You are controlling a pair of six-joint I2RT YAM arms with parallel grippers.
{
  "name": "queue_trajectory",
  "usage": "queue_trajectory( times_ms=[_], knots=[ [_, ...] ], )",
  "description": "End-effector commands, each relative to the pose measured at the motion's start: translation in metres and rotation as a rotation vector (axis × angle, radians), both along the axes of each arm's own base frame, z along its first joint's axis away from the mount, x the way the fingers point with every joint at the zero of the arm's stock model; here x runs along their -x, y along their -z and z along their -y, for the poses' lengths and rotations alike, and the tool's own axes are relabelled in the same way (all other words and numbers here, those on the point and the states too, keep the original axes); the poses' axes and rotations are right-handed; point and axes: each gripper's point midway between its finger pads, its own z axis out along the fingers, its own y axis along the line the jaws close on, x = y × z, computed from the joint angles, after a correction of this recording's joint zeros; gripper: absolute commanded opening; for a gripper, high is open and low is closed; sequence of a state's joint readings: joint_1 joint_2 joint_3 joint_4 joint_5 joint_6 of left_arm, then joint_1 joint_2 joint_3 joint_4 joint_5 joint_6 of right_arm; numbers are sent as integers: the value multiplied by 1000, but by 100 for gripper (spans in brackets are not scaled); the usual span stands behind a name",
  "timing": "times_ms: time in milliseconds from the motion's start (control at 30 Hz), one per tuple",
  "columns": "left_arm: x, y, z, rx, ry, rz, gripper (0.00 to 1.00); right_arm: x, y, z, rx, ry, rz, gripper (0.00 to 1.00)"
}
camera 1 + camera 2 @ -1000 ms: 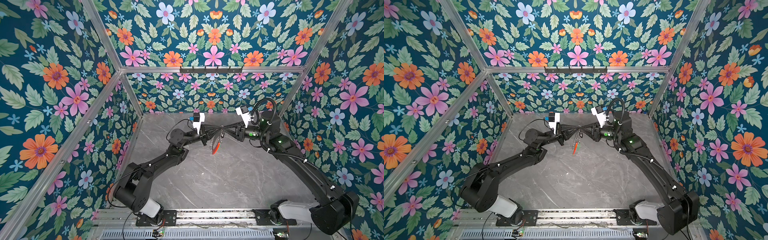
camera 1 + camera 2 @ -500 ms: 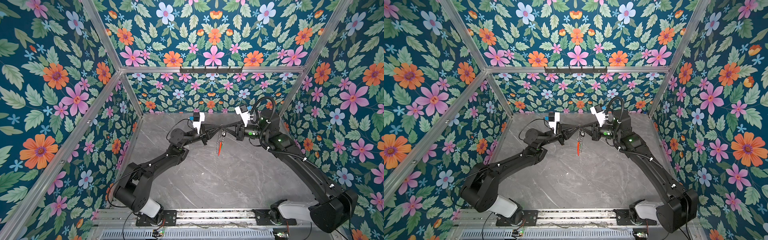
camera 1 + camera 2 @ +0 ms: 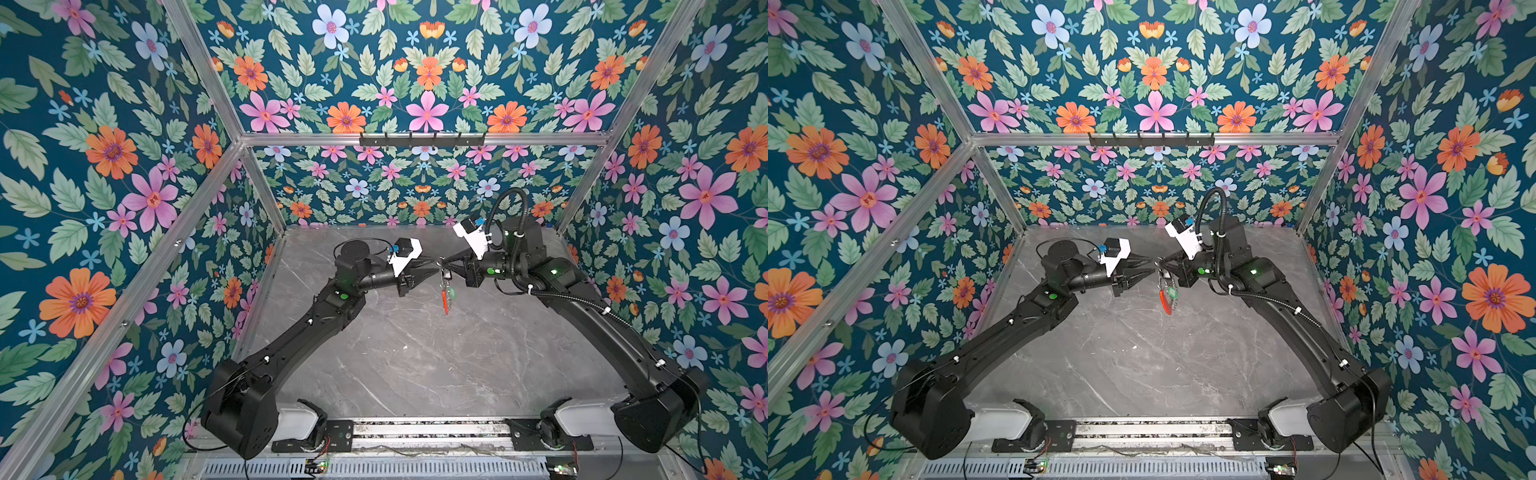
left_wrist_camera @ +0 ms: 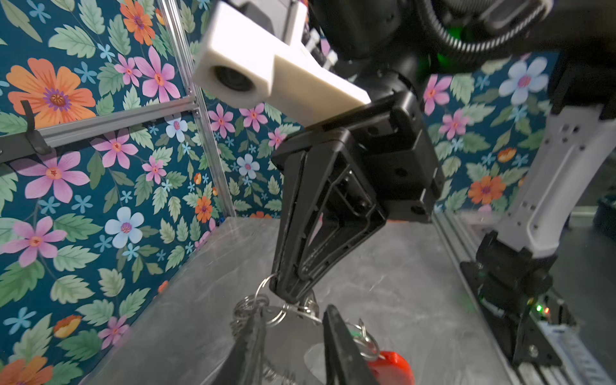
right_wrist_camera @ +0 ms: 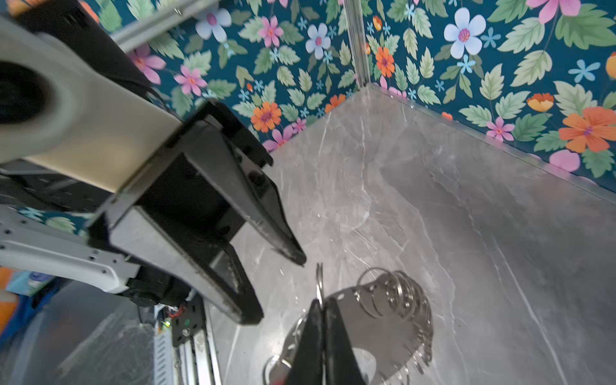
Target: Put the keys on the keyring
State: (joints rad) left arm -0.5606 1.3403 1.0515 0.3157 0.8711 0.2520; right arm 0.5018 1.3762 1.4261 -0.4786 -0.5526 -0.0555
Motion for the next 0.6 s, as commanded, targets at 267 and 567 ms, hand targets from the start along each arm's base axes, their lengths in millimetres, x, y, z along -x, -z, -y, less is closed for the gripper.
queue_trajectory(
  times_ms=[267,567],
  knots=[
    [3,24,5,-178,153,25,23,8,24,3,140,-31,45,0],
    [1,18,14,-135,197,-20,25,14,24,2,134,-46,45,0]
  ],
)
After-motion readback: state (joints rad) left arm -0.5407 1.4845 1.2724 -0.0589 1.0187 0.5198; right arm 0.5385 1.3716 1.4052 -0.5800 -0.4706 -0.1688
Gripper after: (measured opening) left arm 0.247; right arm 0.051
